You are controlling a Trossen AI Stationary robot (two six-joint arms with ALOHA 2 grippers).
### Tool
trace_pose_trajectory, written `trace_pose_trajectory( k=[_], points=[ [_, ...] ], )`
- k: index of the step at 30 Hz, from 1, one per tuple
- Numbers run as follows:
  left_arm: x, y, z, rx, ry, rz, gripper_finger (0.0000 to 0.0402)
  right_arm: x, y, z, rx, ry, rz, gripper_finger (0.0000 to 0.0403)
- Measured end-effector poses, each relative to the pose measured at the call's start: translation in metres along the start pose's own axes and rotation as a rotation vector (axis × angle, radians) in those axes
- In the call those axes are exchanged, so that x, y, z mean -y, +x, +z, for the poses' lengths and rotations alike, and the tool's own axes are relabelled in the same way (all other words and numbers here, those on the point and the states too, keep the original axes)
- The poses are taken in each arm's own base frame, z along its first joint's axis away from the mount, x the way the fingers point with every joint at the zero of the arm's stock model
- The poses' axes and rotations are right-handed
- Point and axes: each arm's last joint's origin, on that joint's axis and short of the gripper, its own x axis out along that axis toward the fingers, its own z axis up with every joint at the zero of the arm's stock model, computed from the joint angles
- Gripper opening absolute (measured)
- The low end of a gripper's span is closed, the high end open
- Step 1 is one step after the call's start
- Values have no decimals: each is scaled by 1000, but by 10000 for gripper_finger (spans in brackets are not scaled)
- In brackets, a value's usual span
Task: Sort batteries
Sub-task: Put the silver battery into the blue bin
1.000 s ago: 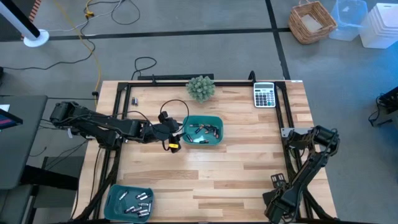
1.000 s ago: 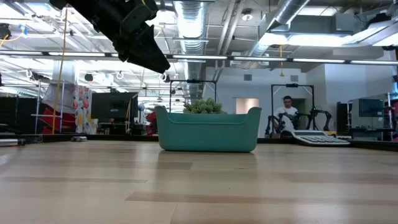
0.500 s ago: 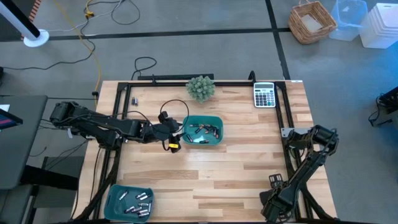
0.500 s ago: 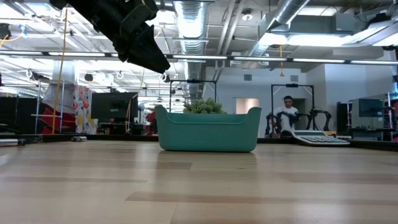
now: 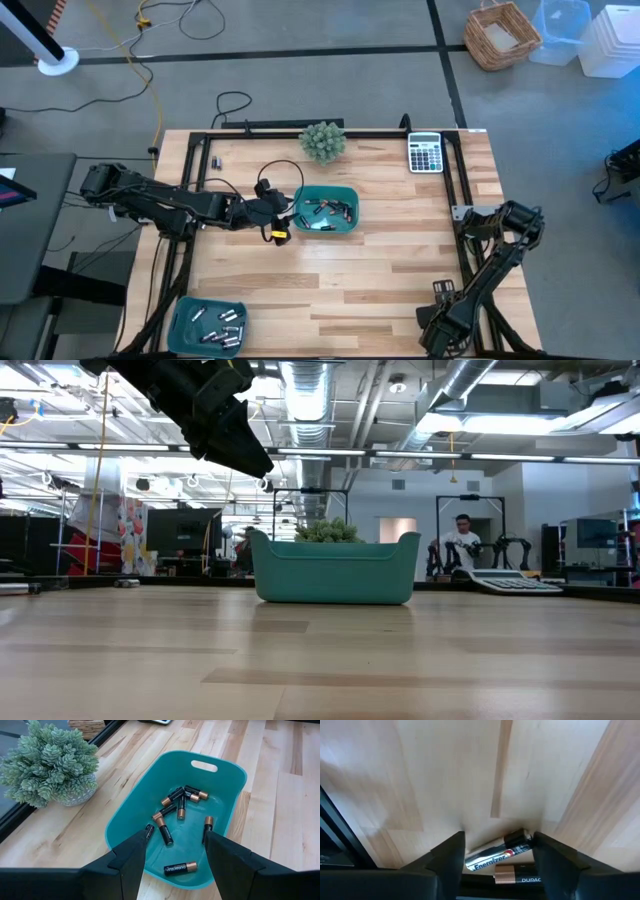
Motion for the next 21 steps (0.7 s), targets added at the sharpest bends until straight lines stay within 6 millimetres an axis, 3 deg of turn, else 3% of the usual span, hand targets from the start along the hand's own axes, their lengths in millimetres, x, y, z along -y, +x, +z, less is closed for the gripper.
trace_pose_trajectory(
  k=[13,21],
  points=[
    [0,0,0,-1,0,0,196,2,2,0,-2,52,-4,130],
    [0,0,0,-1,0,0,196,0,2,0,-3,119,15,134]
  ],
)
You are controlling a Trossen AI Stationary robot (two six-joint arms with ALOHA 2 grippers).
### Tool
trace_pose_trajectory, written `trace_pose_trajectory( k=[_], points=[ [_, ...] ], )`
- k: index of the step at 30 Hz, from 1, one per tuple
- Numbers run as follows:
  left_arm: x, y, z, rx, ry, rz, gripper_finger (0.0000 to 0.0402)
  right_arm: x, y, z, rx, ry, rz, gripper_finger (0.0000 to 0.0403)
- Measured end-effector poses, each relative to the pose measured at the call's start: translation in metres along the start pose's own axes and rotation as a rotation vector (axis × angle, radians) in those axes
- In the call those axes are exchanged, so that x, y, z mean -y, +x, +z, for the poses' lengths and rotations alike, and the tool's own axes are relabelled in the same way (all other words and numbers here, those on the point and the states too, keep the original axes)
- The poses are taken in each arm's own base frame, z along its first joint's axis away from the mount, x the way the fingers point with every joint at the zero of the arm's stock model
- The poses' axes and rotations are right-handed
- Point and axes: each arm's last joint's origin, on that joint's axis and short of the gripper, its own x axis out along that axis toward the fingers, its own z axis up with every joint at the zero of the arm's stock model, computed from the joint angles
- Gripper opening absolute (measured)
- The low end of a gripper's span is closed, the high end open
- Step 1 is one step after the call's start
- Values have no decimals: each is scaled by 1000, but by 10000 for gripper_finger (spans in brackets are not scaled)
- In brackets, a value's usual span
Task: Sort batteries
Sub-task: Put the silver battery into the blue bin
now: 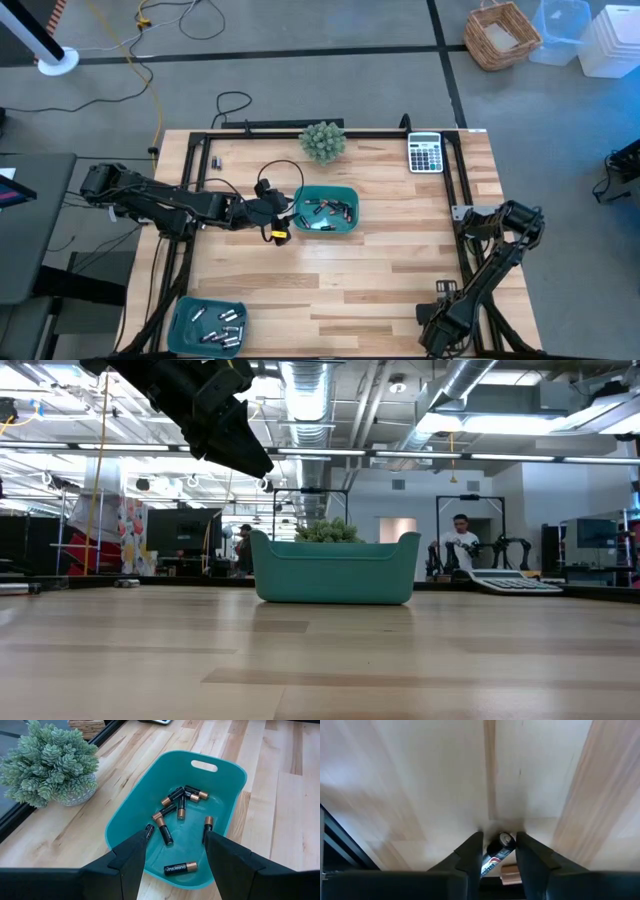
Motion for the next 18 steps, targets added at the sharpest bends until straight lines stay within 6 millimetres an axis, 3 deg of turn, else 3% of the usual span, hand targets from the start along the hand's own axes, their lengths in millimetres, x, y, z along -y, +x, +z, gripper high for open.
trace_pose_trajectory(
  k=[10,18],
  points=[
    [0,0,0,-2,2,1,196,-2,0,0,-19,56,28,197],
    [0,0,-1,-7,4,2,196,-3,1,-1,-51,111,44,206]
  ],
)
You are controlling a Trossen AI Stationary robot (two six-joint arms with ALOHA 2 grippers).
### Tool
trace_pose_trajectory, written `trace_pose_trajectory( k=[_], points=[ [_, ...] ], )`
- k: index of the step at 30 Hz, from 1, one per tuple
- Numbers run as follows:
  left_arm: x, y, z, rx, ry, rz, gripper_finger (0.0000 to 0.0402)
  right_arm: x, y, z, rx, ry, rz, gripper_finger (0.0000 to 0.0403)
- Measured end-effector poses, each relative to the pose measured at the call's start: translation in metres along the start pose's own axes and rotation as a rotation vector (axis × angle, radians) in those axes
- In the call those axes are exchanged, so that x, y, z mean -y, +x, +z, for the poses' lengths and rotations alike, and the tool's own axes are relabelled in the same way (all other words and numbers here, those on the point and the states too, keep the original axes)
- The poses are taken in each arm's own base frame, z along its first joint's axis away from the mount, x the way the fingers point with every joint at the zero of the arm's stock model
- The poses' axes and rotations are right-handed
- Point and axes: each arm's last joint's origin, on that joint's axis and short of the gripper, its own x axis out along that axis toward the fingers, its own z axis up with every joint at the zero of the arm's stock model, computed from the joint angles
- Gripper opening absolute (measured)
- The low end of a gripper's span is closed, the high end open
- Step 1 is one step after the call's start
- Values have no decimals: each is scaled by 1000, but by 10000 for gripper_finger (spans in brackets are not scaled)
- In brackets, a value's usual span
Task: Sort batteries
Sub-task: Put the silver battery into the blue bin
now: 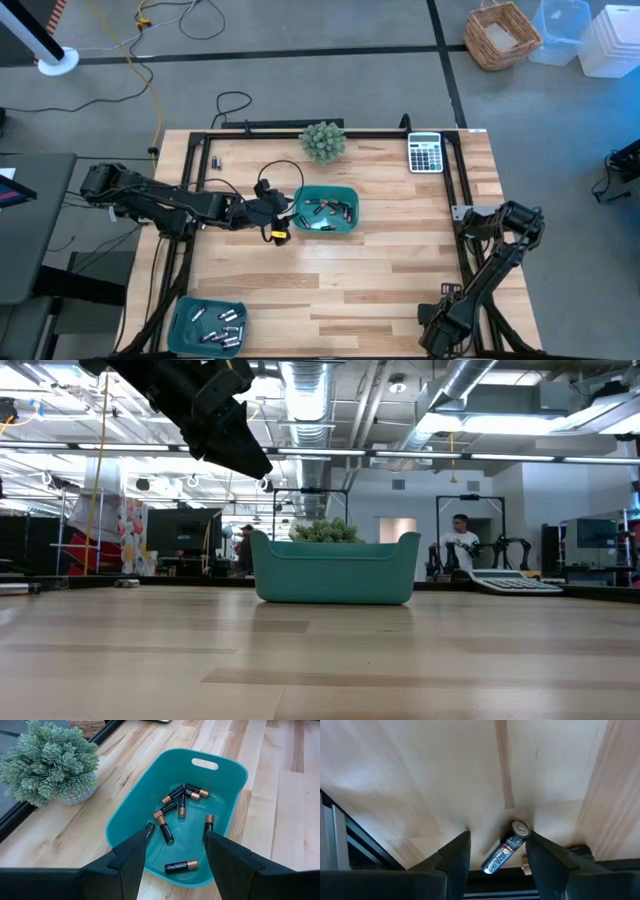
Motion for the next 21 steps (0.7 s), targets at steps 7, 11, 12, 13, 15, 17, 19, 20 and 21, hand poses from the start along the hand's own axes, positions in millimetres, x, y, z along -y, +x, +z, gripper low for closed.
trace_pose_trajectory(
  k=[7,11,12,13,15,17,19,20,21],
  points=[
    [0,0,-1,-12,6,3,196,-3,2,-4,6,3,9,192],
    [0,0,-1,-11,4,3,196,-4,3,-6,7,3,4,179],
    [0,0,-1,-12,4,3,196,-4,3,-6,9,2,4,173],
    [0,0,-1,-12,4,3,196,-4,3,-6,10,1,4,167],
    [0,0,-1,-11,3,3,196,-4,3,-6,11,-4,3,150],
    [0,0,-1,-11,3,3,196,-4,3,-6,15,-12,1,129],
    [0,0,-1,-11,3,3,196,-3,3,-5,20,-21,0,106],
    [0,0,-1,-11,3,3,196,-3,2,-4,22,-30,0,94],
    [0,0,-1,-11,3,3,196,-3,2,-4,22,-35,1,83]
  ],
)
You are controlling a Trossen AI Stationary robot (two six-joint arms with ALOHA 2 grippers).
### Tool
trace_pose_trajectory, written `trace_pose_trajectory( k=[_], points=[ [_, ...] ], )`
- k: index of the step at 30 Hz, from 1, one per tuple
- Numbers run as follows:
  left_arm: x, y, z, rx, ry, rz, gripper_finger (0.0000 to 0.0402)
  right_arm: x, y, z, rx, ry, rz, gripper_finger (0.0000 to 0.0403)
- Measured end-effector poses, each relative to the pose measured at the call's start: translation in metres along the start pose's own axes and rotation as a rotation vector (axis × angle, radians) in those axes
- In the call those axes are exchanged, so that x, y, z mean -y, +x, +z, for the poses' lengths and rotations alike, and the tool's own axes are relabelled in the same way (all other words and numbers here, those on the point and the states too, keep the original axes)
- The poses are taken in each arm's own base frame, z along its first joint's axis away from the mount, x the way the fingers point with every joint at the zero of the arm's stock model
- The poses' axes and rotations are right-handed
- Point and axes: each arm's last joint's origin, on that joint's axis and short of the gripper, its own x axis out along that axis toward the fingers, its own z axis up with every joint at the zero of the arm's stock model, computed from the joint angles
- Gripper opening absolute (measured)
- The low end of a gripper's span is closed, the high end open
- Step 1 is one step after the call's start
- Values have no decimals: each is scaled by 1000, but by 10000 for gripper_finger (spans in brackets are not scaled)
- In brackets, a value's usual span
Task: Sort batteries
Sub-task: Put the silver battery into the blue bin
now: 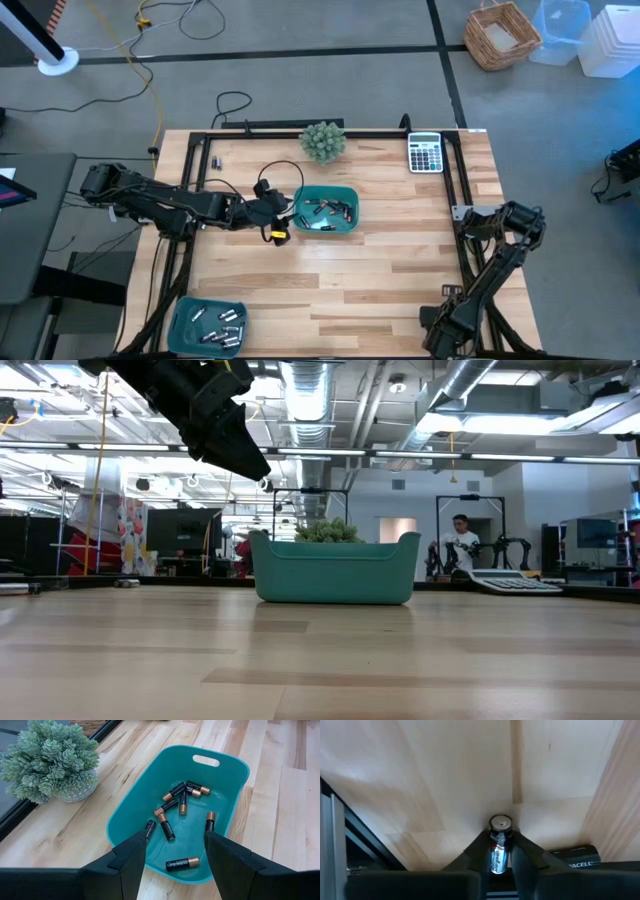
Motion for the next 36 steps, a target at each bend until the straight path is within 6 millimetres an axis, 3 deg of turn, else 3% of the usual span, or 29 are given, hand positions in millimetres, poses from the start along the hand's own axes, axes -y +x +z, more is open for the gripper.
trace_pose_trajectory(
  k=[9,23,36],
  points=[
    [0,0,0,0,0,0,196,2,-3,6,10,-61,18,28],
    [0,0,0,1,-1,0,196,8,-11,17,40,-77,13,30],
    [0,0,0,0,-3,-1,196,25,-22,39,48,-140,6,29]
  ],
)
